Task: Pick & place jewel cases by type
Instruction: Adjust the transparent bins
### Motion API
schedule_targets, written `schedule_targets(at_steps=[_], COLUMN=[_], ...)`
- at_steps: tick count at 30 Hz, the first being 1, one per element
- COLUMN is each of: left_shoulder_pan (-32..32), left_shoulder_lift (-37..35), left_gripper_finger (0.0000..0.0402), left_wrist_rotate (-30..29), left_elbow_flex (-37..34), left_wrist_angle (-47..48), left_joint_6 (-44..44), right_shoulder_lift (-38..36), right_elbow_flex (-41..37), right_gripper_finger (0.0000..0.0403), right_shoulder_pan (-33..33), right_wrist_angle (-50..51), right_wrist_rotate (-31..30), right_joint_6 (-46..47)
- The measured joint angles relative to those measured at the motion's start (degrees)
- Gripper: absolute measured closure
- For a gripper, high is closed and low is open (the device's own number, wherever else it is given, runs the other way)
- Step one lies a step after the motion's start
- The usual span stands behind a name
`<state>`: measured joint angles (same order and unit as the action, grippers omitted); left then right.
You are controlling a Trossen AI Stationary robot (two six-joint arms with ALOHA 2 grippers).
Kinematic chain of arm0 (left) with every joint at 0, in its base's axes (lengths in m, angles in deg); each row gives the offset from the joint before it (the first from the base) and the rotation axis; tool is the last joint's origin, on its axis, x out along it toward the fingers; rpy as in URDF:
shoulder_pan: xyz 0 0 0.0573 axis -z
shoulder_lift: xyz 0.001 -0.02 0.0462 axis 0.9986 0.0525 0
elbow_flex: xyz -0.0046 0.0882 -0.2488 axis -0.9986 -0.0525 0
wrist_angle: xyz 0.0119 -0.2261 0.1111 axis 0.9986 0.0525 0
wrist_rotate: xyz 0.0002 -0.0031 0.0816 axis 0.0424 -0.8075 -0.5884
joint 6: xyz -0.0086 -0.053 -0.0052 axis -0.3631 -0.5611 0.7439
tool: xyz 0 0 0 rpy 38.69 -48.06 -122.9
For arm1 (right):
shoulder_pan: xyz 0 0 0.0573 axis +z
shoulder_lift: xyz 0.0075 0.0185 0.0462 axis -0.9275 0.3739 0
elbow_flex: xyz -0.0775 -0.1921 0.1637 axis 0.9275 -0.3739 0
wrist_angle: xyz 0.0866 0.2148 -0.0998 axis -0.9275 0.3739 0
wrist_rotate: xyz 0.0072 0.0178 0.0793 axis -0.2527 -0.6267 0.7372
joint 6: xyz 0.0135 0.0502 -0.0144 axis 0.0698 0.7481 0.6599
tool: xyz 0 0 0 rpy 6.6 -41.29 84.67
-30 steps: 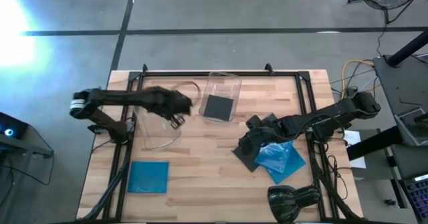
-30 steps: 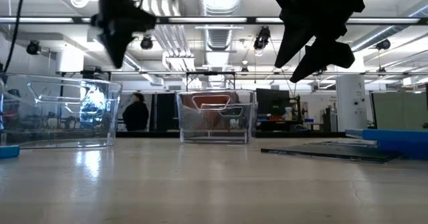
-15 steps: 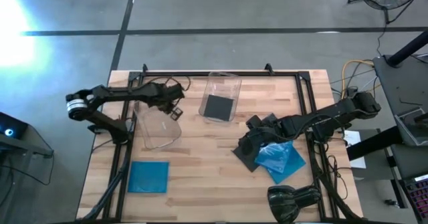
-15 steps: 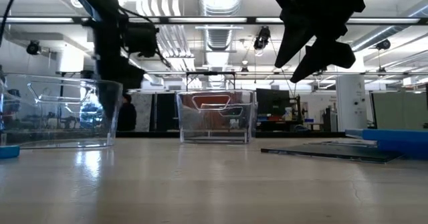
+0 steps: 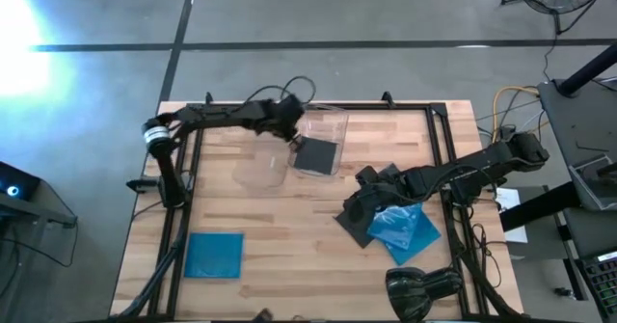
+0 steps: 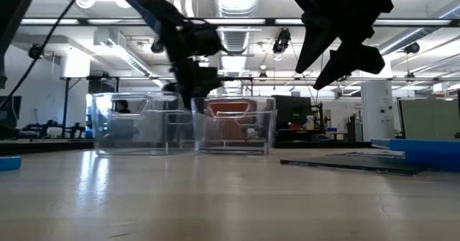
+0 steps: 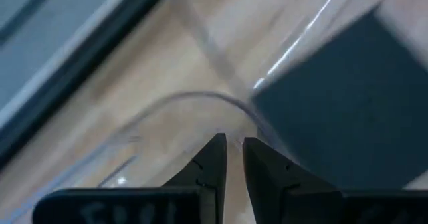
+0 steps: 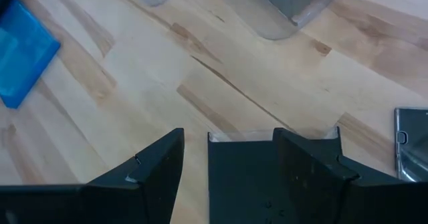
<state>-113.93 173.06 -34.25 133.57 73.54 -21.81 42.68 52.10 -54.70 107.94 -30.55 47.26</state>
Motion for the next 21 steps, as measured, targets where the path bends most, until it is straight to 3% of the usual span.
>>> schedule_targets(at_steps=[4, 8, 12, 16, 21], left_shoulder_pan=[-0.02, -0.53, -1.17, -0.24, -2.32], left_shoulder_lift=[5.00, 6.67, 4.80, -0.51, -8.61], left_gripper_finger=[0.0367, 0.0367, 0.0367, 0.0367, 0.0367], left_wrist_rotate=[1.08, -1.04, -3.31, -8.01, -21.00], left_elbow_flex=[10.57, 20.02, 24.14, 19.28, 3.42], left_wrist_angle=[2.14, 11.81, 23.72, 32.64, 29.34], left_joint_6=[3.75, 7.96, 8.98, 9.14, 4.22], right_shoulder_lift=[0.00, 0.00, 0.00, 0.00, 0.02], right_elbow_flex=[0.00, 0.00, -0.02, -0.02, -0.04], right_gripper_finger=[0.0179, 0.0179, 0.0179, 0.0179, 0.0179], right_shoulder_pan=[0.00, 0.00, 0.00, 0.00, 0.01], right_wrist_angle=[0.15, 0.17, 0.15, 0.13, 0.00], right_wrist_rotate=[0.00, 0.00, 0.04, 0.04, 0.02], right_joint_6=[0.88, 1.03, 1.03, 0.58, 0.09])
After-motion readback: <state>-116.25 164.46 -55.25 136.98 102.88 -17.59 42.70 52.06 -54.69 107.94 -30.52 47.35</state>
